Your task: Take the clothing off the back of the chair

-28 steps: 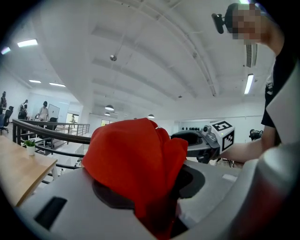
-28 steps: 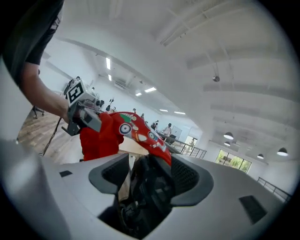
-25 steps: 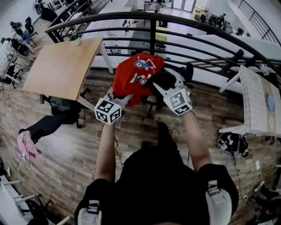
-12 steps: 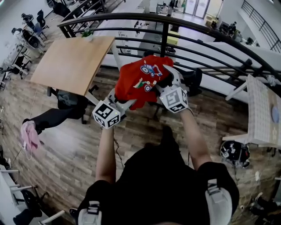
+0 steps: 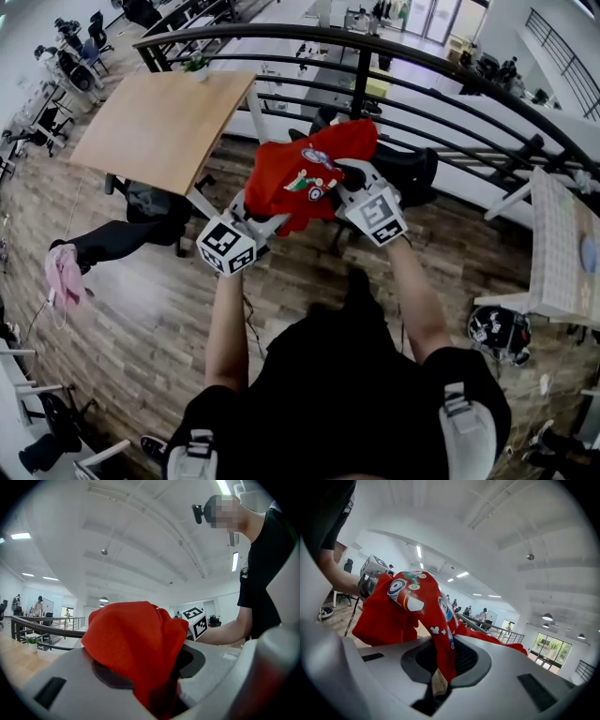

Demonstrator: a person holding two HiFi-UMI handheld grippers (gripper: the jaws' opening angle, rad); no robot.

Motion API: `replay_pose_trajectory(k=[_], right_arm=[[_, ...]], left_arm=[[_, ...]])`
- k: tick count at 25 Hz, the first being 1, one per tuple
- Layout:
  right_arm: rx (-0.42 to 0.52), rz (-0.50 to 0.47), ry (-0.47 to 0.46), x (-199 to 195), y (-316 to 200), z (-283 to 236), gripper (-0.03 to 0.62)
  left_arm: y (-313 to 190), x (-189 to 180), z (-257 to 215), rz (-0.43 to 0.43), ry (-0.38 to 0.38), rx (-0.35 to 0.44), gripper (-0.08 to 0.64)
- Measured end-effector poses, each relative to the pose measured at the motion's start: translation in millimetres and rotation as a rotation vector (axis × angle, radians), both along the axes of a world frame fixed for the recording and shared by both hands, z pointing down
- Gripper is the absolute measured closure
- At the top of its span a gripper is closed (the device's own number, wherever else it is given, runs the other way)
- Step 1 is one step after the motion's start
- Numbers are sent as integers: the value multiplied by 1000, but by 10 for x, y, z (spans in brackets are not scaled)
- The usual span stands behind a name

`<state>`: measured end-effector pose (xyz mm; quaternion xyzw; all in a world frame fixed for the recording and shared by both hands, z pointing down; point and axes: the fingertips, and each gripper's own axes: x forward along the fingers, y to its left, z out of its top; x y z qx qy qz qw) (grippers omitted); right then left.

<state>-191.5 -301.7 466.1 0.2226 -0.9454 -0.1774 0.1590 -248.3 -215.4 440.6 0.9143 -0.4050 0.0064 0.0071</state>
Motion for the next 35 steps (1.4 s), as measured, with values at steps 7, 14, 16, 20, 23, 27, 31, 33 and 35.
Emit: replay_pose_trajectory(k=[7,14,16,20,23,27,31,33,35], right_arm=[[-88,-109,7,-225,196,233,558],[-124,-227,8,-403,438,352,558],[-135,-248,16,-383,470,387,558],[-150,-304,37,-202,570,491,558],[-177,-322,42,-14,584,571,558],[-212,-334,34,196,615,614,559],[-220,-351,30,339,657,609,560],[-217,-360,27,428,668,601,560],[-214,-370,21,517,682,586,560]], left_arm=[[62,-162,68,-87,-4,0,364],[146,-286,14,-184,-11,-3,364],[161,-269,46,-209,3,-20,362],[171,-92,115,-242,30,-37,362],[167,112,166,-260,37,-54,360],[227,328,212,-275,30,-78,359],[260,484,207,-300,19,-90,359],[284,586,194,-308,11,-95,359],[314,685,174,-315,6,-98,359]])
